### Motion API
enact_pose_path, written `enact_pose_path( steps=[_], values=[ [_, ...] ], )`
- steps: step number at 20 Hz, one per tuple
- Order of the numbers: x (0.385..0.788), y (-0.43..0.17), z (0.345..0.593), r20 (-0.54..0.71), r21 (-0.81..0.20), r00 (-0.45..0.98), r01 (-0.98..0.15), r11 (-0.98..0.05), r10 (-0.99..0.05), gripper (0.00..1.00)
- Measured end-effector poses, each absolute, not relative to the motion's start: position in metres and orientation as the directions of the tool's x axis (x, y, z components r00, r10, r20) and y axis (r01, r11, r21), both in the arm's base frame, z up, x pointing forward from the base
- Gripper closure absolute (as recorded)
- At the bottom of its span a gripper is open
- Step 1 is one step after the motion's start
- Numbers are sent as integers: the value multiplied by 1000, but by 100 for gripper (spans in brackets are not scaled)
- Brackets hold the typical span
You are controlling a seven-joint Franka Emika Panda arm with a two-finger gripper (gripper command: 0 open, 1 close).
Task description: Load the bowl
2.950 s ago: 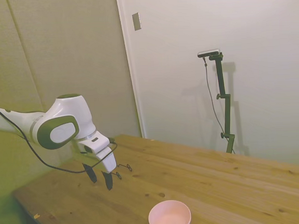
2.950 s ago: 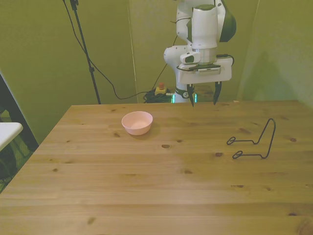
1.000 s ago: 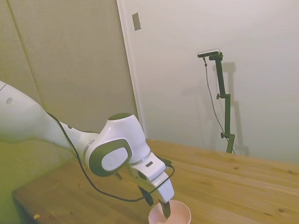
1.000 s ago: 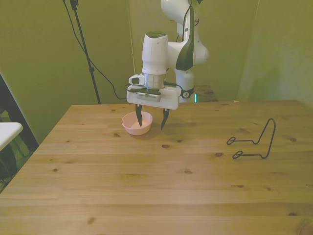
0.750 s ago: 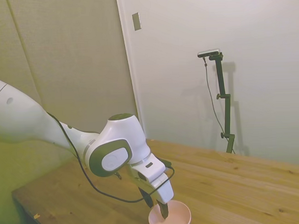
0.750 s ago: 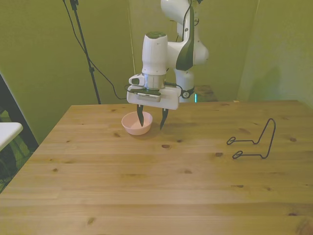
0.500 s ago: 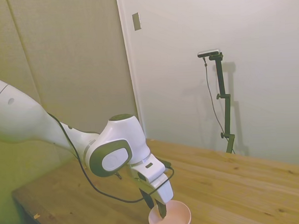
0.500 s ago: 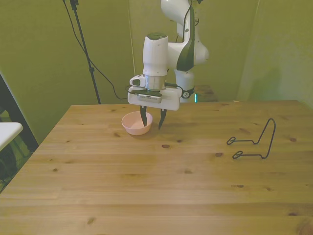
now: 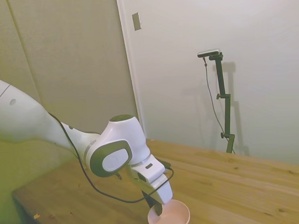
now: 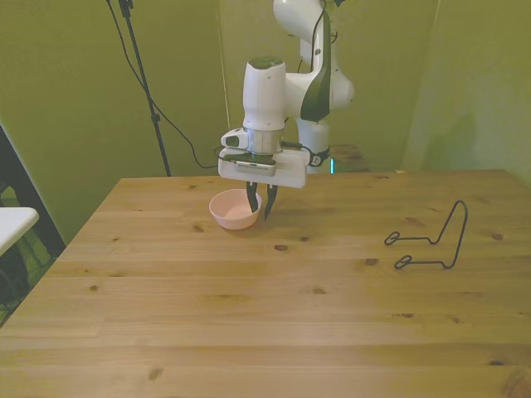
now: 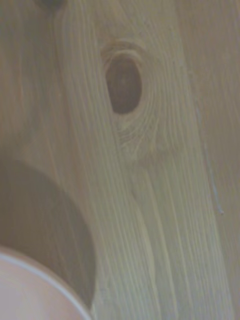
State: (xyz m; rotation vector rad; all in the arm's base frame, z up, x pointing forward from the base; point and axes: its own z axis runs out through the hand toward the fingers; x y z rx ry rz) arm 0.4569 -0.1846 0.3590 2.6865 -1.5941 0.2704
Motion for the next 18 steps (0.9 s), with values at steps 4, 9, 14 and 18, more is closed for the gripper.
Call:
enact_pose_path(
  steps=[4,9,14,18],
  values=[
    [458,-187,364,131,-123,472,-865,-486,-872,100],
    [461,-182,388,90,-206,496,-839,-504,-864,100],
    [467,-139,447,43,-327,558,-776,-539,-829,100],
    [485,-75,516,21,-412,624,-706,-575,-781,100]
  ],
)
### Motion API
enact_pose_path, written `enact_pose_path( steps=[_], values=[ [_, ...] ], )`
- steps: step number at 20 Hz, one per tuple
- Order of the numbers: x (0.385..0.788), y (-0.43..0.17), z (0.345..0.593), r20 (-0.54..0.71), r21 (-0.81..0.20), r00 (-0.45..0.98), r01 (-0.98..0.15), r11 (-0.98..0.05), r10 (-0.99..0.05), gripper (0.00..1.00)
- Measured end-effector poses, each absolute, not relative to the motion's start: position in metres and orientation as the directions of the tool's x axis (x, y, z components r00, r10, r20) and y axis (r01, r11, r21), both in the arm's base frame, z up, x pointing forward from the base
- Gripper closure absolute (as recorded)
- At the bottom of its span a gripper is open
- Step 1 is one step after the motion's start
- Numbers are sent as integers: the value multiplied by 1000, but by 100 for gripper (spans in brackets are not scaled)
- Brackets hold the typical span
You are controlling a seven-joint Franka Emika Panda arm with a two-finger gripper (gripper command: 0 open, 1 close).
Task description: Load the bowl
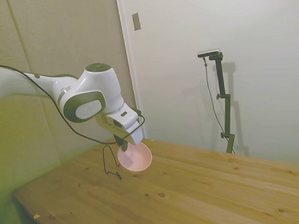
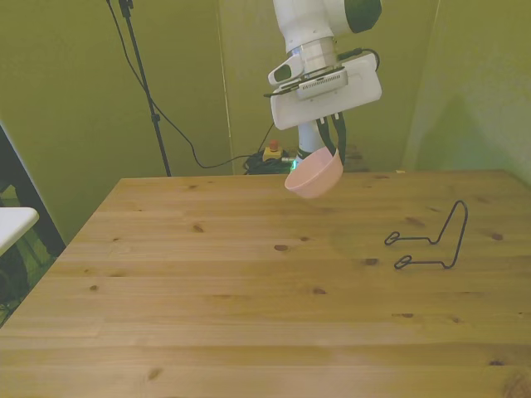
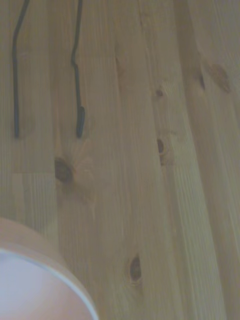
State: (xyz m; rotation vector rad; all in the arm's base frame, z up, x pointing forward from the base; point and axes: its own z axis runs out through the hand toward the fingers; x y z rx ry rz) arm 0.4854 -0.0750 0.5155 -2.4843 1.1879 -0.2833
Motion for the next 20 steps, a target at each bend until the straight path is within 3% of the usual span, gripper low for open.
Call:
enact_pose_path(
  steps=[3,13,14,20],
  values=[
    [488,-75,511,4,-432,629,-700,-568,-777,100],
    [515,-22,489,-149,-637,738,-581,-507,-658,100],
    [537,-9,487,-158,-643,749,-572,-509,-643,100],
    [540,-9,476,-216,-674,770,-563,-479,-600,100]
  ],
)
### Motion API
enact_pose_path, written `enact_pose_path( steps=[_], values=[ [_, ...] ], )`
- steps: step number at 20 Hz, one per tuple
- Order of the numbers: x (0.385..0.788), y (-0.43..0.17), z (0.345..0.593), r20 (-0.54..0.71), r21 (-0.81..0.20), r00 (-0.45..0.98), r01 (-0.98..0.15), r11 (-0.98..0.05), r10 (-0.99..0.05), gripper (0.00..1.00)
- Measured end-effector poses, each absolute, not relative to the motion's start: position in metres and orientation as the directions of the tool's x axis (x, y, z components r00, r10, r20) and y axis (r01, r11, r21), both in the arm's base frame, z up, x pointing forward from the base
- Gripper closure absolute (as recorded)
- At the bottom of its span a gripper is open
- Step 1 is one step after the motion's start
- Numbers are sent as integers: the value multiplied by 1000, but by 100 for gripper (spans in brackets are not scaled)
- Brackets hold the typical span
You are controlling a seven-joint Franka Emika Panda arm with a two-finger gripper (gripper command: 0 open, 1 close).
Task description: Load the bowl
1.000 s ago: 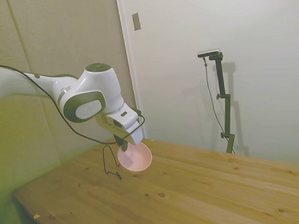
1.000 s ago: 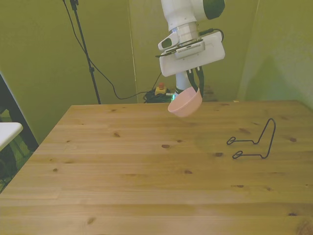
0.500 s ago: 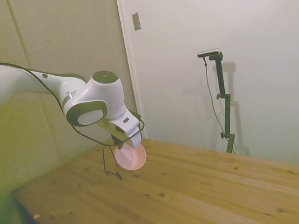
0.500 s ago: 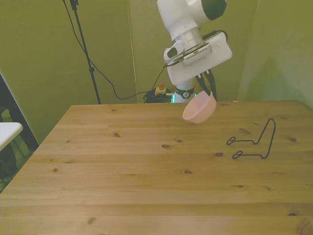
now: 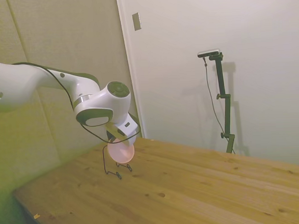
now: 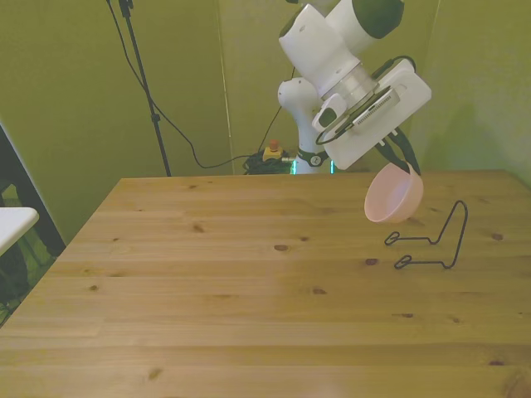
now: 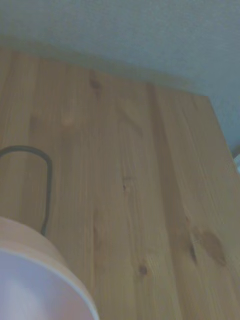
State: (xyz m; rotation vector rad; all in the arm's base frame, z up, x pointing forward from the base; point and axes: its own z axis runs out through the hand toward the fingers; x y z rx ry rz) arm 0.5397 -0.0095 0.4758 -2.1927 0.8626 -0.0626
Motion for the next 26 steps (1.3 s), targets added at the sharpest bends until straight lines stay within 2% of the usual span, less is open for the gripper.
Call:
enact_pose_path(
  steps=[5,10,20,26],
  values=[
    [546,-7,470,-244,-726,802,-524,-445,-546,100],
    [552,-2,454,-245,-764,825,-488,-423,-509,100],
    [562,19,419,-253,-792,843,-462,-399,-474,100],
    [565,30,407,-249,-794,846,-458,-401,-472,100]
  ],
)
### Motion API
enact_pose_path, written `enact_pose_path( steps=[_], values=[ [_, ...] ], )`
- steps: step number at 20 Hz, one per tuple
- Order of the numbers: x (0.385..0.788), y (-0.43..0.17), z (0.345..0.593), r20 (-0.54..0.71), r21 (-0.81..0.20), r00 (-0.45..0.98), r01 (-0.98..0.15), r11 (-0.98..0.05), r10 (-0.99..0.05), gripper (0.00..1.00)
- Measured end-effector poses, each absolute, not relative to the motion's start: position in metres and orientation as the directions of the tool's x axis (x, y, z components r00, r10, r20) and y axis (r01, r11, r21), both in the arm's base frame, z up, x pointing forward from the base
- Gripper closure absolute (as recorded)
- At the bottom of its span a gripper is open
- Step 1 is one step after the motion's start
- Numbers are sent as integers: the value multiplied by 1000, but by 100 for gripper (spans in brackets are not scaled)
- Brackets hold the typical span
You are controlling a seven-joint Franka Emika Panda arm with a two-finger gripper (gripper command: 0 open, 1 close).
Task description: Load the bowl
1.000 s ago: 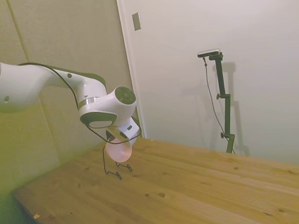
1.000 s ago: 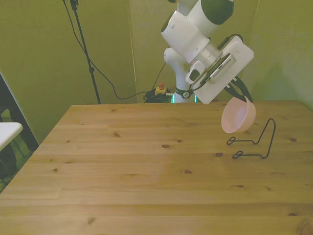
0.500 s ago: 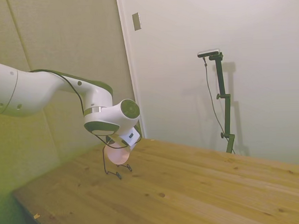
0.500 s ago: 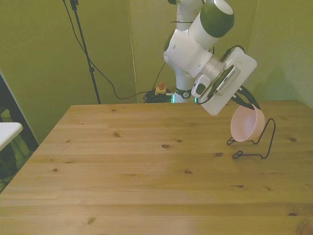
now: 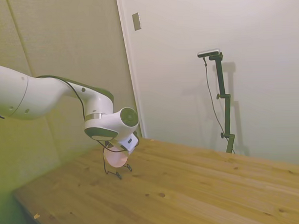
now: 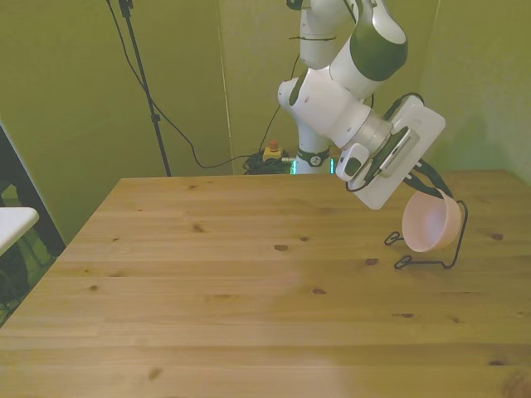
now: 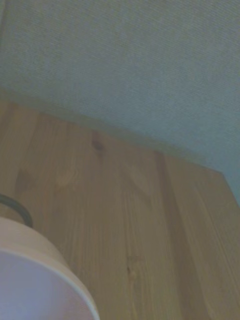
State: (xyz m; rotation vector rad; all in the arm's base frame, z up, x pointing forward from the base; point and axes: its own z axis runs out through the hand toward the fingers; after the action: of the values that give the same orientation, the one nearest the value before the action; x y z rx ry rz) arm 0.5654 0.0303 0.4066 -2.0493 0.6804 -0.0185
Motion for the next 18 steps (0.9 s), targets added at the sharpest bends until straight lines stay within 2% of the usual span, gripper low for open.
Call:
enact_pose_path(
  steps=[17,18],
  values=[
    [561,37,382,-257,-786,834,-474,-397,-488,100],
    [561,38,381,-258,-785,835,-474,-399,-486,0]
  ],
)
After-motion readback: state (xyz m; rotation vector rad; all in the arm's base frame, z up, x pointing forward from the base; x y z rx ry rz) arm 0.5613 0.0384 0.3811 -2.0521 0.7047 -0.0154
